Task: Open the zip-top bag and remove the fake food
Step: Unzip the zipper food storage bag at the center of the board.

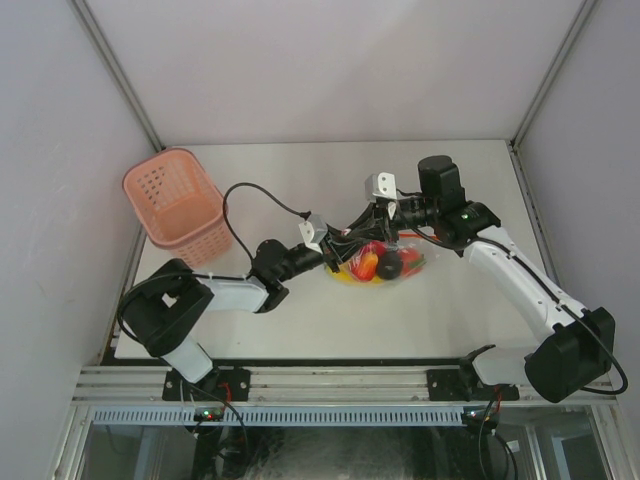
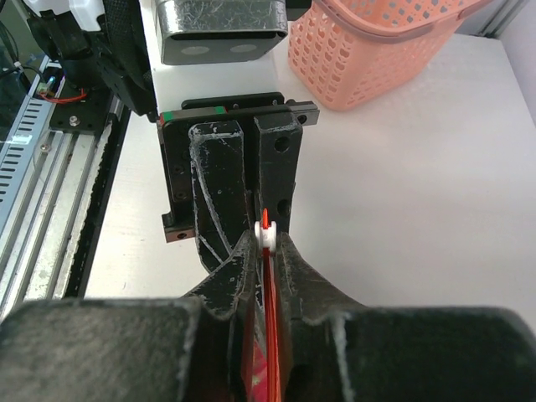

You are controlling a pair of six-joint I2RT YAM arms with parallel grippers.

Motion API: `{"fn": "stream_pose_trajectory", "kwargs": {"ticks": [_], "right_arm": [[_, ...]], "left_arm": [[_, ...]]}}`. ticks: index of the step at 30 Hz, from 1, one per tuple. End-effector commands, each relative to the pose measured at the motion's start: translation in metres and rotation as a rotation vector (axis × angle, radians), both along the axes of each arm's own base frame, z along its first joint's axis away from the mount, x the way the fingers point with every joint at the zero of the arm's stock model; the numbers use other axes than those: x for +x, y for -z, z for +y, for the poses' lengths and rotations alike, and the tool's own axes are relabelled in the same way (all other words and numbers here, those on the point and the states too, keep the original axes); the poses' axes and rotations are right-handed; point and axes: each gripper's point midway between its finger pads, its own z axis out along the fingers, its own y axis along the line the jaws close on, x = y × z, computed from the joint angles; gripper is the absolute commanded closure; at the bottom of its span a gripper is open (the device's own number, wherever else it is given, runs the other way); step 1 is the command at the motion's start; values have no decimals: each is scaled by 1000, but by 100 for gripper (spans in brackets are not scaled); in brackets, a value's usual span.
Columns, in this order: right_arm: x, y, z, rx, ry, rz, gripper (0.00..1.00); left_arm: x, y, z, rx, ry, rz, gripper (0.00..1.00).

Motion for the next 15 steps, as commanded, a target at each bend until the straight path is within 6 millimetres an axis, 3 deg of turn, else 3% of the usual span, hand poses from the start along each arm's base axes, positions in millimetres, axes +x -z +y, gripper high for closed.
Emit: {"fn": "stream_pose_trajectory", "kwargs": {"ticks": [1,15], "right_arm": [[3,-11,-4,14,13,-46,95],[9,-14,-14,1,55,-75,97]], "left_arm": [[-8,-38,12,-102,-16,-63,100],[3,-35,25,-113,-51,-19,100]]}}
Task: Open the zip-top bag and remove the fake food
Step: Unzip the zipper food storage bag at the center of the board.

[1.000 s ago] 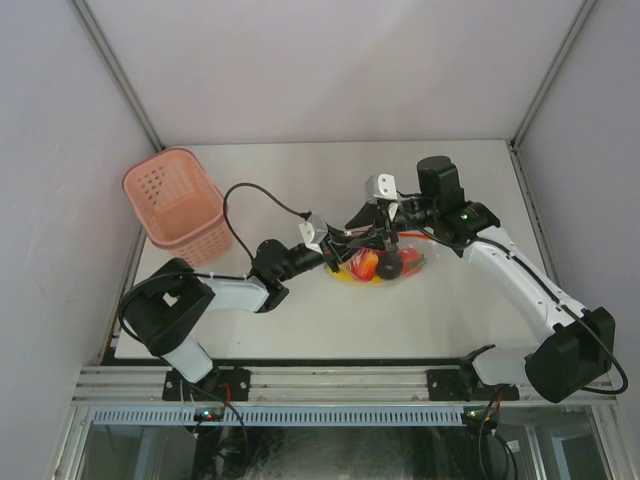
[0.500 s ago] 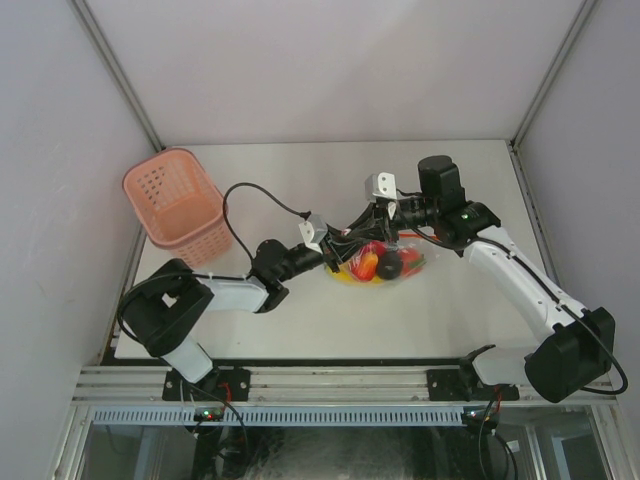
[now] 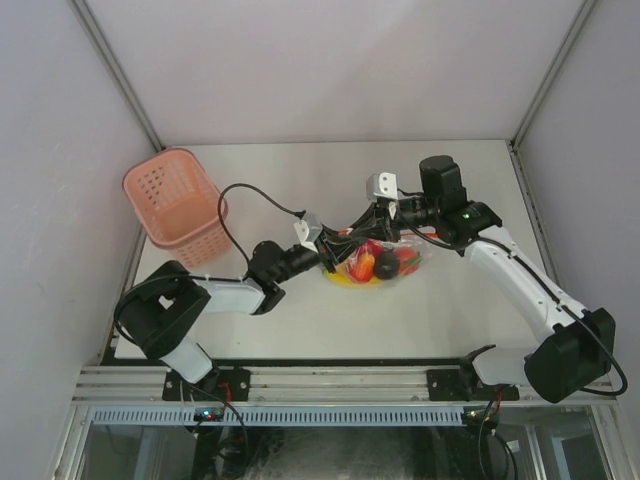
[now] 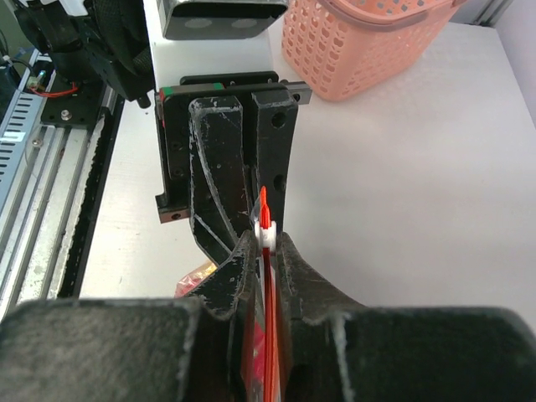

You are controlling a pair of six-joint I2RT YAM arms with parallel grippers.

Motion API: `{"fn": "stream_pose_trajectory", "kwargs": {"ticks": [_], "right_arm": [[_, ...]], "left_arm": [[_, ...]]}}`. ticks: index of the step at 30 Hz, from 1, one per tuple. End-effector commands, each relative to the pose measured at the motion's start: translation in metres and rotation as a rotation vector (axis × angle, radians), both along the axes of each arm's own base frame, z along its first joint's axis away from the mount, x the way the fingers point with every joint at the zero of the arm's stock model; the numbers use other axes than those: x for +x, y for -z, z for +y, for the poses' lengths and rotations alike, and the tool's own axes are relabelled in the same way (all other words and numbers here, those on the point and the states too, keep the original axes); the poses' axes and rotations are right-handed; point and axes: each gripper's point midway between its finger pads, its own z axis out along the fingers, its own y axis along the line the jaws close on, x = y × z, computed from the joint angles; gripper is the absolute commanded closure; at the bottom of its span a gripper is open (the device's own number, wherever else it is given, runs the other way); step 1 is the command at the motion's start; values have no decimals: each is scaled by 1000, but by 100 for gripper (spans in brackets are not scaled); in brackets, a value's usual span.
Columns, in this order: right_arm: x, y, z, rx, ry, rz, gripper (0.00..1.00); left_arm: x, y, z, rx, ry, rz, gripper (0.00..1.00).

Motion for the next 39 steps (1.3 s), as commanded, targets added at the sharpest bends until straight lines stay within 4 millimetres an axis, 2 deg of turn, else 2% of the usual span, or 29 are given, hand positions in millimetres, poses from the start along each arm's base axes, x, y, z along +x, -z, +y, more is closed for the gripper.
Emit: {"fn": "stream_pose_trajectory", "kwargs": {"ticks": [1,24,39], "right_arm": [[4,-17,-9,13,31,-77,98],[11,-15,-24,4,68,-80,98],[18,-19,-42,7,107,-86,99]], "left_arm": [[0,-40,16,-104,-33,-71,100],[10,-40,36,-129,-78,-22,100],[17,-41,50,-148,-120,6,100]]}}
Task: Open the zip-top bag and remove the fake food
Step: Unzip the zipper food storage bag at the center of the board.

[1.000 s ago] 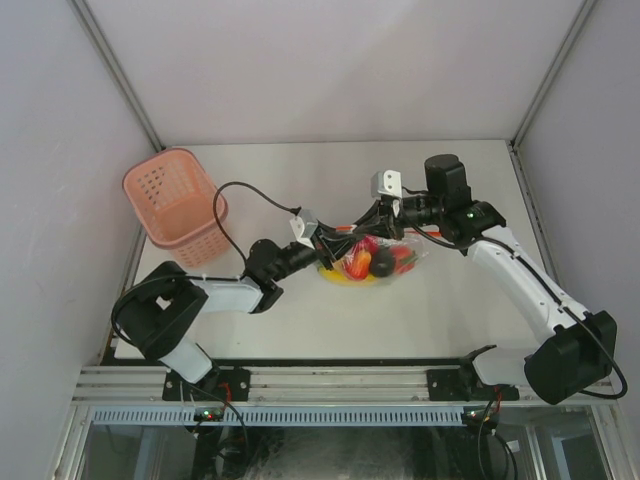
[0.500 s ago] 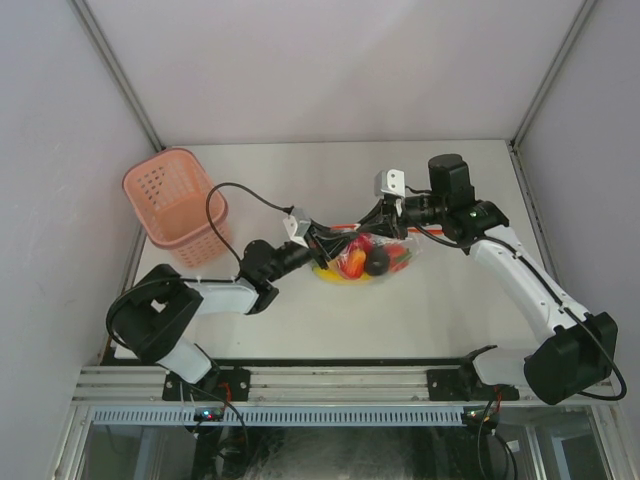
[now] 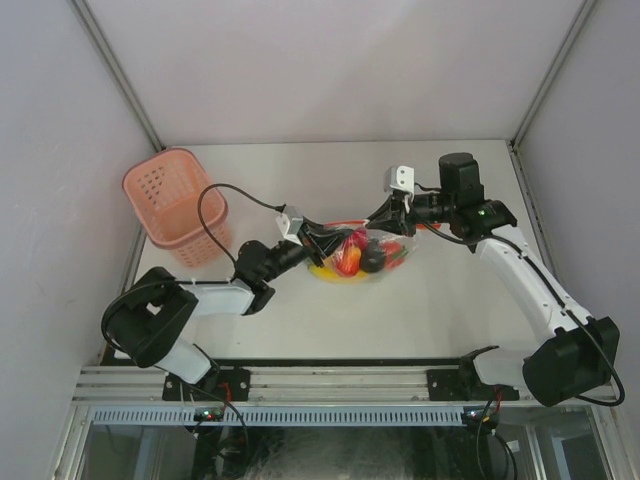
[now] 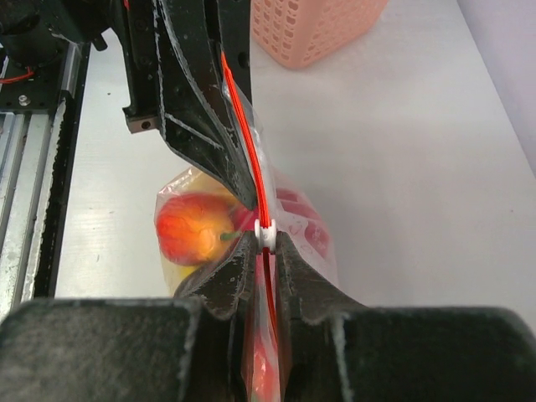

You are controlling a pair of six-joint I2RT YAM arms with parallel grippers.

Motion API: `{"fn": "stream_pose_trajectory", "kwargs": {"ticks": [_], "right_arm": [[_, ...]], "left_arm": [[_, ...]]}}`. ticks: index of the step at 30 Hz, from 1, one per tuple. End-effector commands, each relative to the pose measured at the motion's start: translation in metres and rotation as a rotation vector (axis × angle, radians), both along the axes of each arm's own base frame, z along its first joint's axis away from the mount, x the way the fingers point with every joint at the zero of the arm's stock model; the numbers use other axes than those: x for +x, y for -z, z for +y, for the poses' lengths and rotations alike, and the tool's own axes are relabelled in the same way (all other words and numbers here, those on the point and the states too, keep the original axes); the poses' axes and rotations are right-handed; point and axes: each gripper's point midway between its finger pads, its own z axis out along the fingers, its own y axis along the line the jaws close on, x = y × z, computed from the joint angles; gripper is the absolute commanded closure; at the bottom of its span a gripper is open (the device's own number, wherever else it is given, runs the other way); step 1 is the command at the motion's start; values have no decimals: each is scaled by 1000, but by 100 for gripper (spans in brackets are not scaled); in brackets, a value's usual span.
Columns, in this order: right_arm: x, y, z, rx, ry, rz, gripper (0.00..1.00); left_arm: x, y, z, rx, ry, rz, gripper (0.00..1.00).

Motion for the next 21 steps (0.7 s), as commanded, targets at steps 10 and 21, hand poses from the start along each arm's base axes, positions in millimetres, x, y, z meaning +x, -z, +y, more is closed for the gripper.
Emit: {"fn": "stream_pose_trajectory", "kwargs": {"ticks": [10,21], "right_arm": [[1,-20,-20,21,19,-92,99],[5,-19,-32,3,42,-118,100]], "left_arm": [[7,-28,26,-91,-76,-41,100],[13,-26,36,-103,-102,-11,100]]}}
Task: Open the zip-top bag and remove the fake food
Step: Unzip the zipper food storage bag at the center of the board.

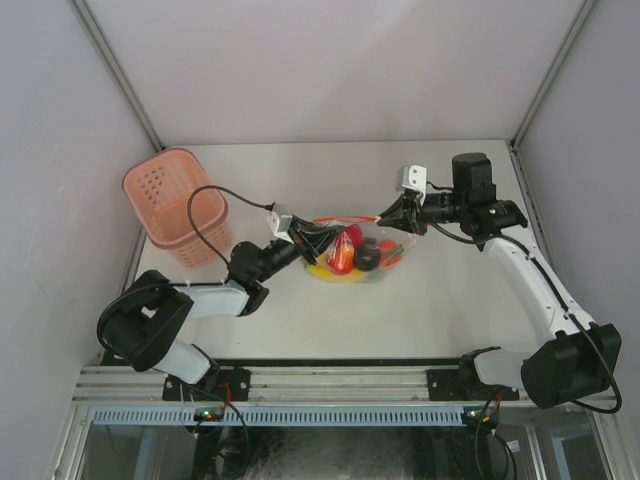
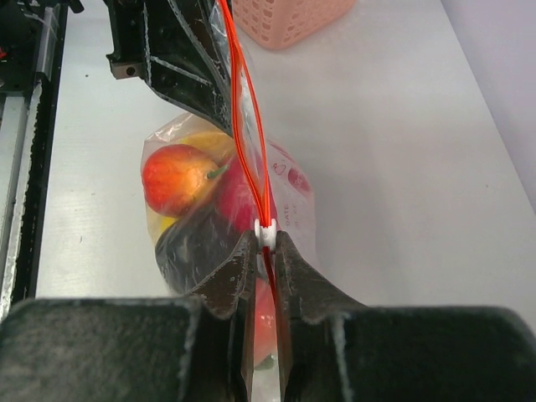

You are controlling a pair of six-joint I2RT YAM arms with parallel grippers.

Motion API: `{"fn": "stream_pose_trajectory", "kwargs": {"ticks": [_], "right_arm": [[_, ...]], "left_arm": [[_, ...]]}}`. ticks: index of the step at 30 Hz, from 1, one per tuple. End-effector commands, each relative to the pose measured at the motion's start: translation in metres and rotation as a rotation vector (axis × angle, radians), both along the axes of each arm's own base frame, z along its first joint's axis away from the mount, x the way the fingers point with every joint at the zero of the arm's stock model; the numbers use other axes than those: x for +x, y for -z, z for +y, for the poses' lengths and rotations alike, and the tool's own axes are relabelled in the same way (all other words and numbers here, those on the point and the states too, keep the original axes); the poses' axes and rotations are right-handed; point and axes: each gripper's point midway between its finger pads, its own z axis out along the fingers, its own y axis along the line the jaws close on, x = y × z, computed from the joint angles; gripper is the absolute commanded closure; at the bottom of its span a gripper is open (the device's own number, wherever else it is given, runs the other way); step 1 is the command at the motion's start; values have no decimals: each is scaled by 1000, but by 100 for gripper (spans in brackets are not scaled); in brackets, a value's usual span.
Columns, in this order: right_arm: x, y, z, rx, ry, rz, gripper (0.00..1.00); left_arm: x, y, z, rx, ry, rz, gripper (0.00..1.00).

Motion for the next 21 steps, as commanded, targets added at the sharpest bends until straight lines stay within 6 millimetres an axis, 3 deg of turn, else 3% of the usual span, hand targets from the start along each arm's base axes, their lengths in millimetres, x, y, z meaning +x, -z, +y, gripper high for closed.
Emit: {"fn": "stream_pose_trajectory", "kwargs": {"ticks": [1,21], "right_arm": [[-2,-21,-9,16,1,-96,100],[6,-10,-35,-57,71,-129,100]], "left_arm": [[6,-23,19,-70,-61,-38,100],[11,-23,34,-86,-108,-19,100]]}}
